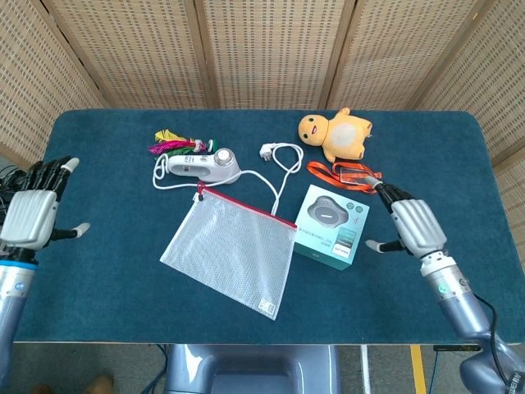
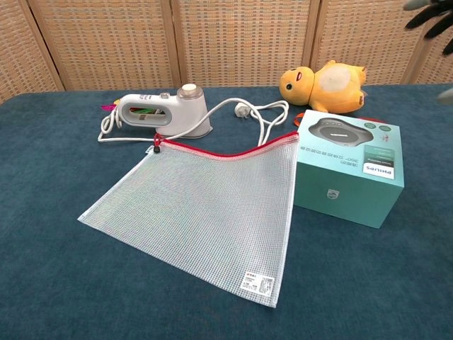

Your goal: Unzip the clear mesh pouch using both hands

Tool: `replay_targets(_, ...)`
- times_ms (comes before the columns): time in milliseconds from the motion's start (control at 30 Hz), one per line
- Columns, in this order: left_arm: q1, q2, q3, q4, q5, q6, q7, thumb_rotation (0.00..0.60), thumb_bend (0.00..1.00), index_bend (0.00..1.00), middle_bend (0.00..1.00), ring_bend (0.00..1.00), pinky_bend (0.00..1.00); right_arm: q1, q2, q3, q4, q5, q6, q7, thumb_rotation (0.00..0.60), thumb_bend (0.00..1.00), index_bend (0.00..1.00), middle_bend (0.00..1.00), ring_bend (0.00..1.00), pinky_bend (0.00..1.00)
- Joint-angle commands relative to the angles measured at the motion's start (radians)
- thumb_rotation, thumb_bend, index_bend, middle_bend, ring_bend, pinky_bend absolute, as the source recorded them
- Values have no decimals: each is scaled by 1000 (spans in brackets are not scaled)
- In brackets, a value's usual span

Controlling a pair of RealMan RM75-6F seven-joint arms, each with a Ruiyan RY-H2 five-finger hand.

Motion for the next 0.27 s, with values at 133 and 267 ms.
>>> replay_targets(133,172,-29,117,3,145,219,92,600,0,0,0,0,0,-151,5,-117,120,-133,222,-180,600,0,33,0,0,0)
replay_targets(267,257,-52,171,14,227,309,91,600,0,0,0,0,0,-255,-11,-161,146,-181,367,-166,600,0,33,0,0,0)
